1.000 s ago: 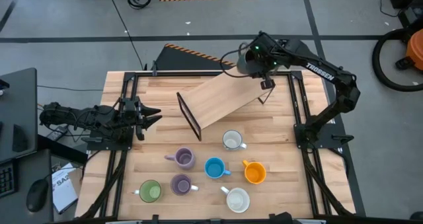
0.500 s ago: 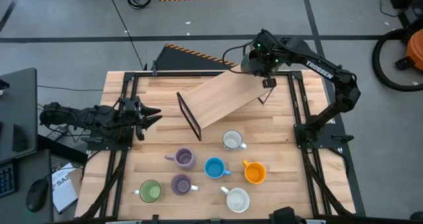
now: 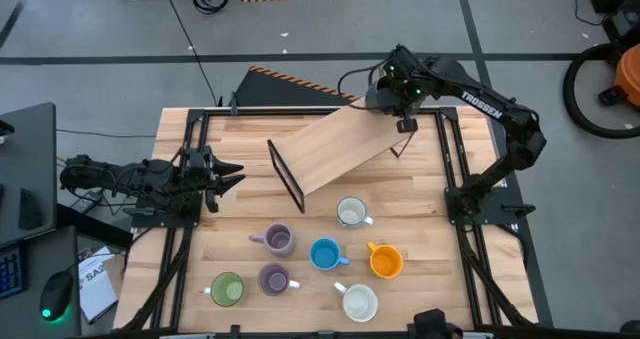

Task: Place coffee mugs
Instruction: Put the dark blue cup on the shelf

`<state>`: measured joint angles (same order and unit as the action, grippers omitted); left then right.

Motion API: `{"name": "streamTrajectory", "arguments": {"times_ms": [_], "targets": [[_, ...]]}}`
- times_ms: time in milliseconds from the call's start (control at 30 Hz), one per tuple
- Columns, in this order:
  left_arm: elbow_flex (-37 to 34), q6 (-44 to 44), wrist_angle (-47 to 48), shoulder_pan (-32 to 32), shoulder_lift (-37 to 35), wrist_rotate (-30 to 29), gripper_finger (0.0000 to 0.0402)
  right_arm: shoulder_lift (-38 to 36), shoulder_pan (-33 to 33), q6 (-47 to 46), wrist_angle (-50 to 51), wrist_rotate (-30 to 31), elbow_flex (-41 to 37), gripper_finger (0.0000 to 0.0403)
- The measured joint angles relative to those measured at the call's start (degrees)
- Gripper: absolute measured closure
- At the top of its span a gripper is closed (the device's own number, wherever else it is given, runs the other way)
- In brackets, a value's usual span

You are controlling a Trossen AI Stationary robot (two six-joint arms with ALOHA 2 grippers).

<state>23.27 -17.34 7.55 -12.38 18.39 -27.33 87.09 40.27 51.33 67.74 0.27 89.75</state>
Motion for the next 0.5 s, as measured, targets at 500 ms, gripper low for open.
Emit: {"name": "streamTrajectory", "arguments": {"times_ms": [500], "targets": [[0.0, -0.04, 0.0, 0.0, 0.0, -0.02, 0.026, -0.09, -0.01, 2.3, -0.98, 1.8, -0.82, 0.0347]]}}
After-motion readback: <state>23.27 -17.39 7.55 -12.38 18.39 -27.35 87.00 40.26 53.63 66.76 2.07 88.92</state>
